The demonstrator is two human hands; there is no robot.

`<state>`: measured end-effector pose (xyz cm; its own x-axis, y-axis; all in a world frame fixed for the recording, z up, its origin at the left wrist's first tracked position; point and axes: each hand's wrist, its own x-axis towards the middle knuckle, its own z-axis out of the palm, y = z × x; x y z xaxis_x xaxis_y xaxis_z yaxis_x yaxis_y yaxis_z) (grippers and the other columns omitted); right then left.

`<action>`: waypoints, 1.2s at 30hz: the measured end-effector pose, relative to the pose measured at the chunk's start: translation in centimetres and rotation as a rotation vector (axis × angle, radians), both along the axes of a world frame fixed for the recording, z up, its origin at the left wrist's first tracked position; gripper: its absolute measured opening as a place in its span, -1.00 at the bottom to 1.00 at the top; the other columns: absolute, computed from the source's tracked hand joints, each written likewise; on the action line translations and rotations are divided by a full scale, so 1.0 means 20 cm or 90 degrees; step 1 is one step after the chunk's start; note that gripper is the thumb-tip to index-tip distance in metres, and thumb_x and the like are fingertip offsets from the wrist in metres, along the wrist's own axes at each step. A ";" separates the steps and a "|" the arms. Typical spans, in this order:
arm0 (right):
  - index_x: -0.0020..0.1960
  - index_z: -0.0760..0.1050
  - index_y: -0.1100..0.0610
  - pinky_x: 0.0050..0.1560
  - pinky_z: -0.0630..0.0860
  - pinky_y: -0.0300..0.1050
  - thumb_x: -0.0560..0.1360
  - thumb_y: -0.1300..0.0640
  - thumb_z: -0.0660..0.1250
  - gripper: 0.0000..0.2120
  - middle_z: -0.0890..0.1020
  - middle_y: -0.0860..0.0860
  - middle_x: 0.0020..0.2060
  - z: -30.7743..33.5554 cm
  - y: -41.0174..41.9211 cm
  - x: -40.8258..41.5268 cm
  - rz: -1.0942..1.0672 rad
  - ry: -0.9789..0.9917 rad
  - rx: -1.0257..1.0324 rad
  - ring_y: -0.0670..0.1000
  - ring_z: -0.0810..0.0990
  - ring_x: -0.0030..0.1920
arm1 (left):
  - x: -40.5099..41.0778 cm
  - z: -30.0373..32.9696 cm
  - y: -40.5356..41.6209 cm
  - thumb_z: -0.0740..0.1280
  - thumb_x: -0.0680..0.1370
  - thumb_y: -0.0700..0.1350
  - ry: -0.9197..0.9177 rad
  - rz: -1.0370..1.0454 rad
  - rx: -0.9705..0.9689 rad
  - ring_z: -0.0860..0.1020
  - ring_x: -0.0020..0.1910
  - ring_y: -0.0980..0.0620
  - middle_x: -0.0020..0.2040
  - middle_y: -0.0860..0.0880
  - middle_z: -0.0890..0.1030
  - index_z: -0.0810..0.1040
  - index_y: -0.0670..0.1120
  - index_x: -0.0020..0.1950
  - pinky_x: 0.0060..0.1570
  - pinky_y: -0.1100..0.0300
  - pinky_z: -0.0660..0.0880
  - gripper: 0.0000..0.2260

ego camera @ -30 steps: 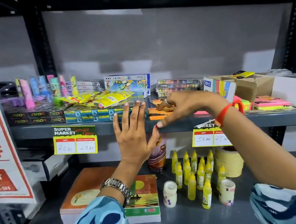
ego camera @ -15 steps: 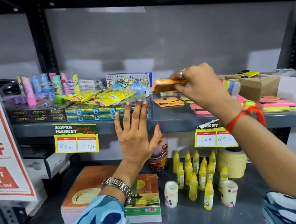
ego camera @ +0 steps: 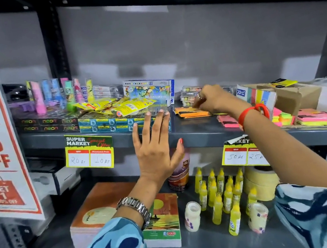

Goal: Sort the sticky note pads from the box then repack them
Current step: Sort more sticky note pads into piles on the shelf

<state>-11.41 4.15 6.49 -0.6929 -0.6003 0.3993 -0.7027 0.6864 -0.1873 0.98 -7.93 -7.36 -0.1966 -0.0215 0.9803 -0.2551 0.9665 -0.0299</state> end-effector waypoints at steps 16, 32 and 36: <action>0.21 0.41 0.24 0.03 0.46 -0.05 0.44 -0.08 0.38 -0.50 0.53 0.21 0.18 0.01 0.11 -0.21 -0.166 -0.102 0.109 0.18 0.50 0.08 | 0.00 0.01 0.01 0.14 0.53 0.12 0.000 -0.011 0.010 0.25 0.44 -0.11 0.40 -0.11 0.42 0.39 -0.17 0.42 0.42 -0.16 0.07 -0.45; 0.15 0.49 0.33 0.04 0.55 0.09 0.45 0.28 0.36 -0.71 0.58 0.29 0.06 0.04 0.05 -0.07 -0.218 0.183 0.160 0.28 0.57 0.07 | 0.01 0.00 0.01 0.15 0.53 0.11 -0.003 -0.024 0.014 0.26 0.44 -0.12 0.39 -0.11 0.44 0.40 -0.16 0.41 0.41 -0.17 0.10 -0.46; 0.01 0.52 0.37 -0.08 0.55 0.12 0.44 0.40 0.31 -0.85 0.61 0.36 -0.06 0.07 0.11 0.08 -0.180 0.294 0.014 0.38 0.58 -0.03 | 0.01 0.00 0.01 0.14 0.53 0.11 -0.007 -0.026 0.014 0.25 0.44 -0.12 0.39 -0.12 0.44 0.39 -0.17 0.41 0.40 -0.18 0.09 -0.46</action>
<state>-9.77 6.34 7.97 -0.5841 -0.4284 0.6894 -0.4963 0.8606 0.1143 1.13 -7.73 -7.28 -0.2078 -0.0344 0.9776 -0.2156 0.9764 -0.0114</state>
